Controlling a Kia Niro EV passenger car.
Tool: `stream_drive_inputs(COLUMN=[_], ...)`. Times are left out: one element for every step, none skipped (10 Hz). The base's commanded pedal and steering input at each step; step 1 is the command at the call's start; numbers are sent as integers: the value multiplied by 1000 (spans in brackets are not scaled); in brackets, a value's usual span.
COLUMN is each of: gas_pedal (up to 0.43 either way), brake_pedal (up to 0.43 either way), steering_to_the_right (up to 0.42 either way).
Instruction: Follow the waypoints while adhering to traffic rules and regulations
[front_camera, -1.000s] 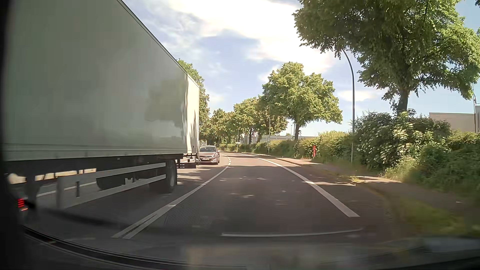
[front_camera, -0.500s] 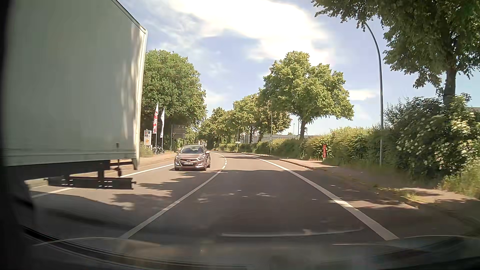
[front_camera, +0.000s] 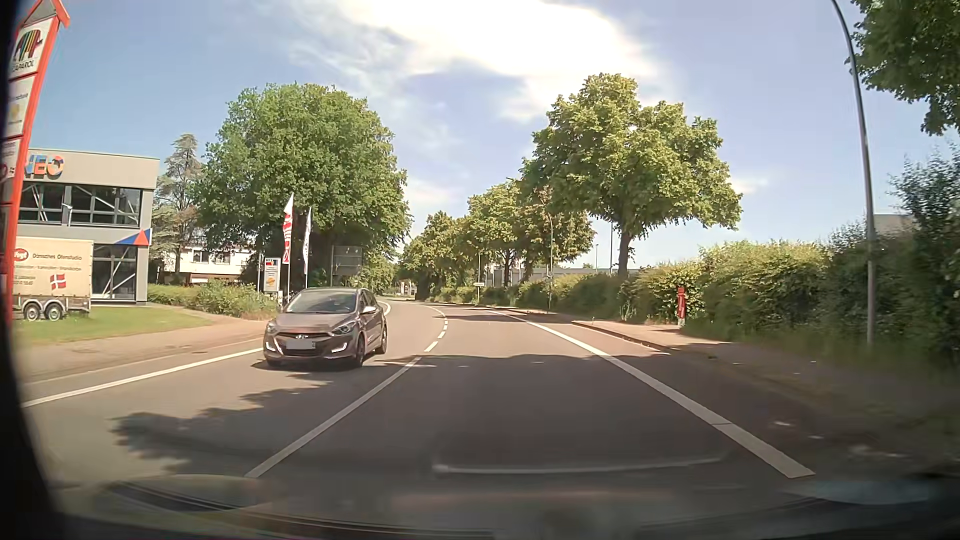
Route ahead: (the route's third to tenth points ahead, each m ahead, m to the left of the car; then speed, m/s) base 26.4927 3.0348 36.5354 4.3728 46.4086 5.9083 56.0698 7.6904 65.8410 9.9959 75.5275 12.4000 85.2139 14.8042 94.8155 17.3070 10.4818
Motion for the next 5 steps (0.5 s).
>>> stream_drive_inputs(gas_pedal=[228,228,228,228,228], brake_pedal=[6,6,0,6,6], steering_to_the_right=[-10,-11,-12,-12,-12])
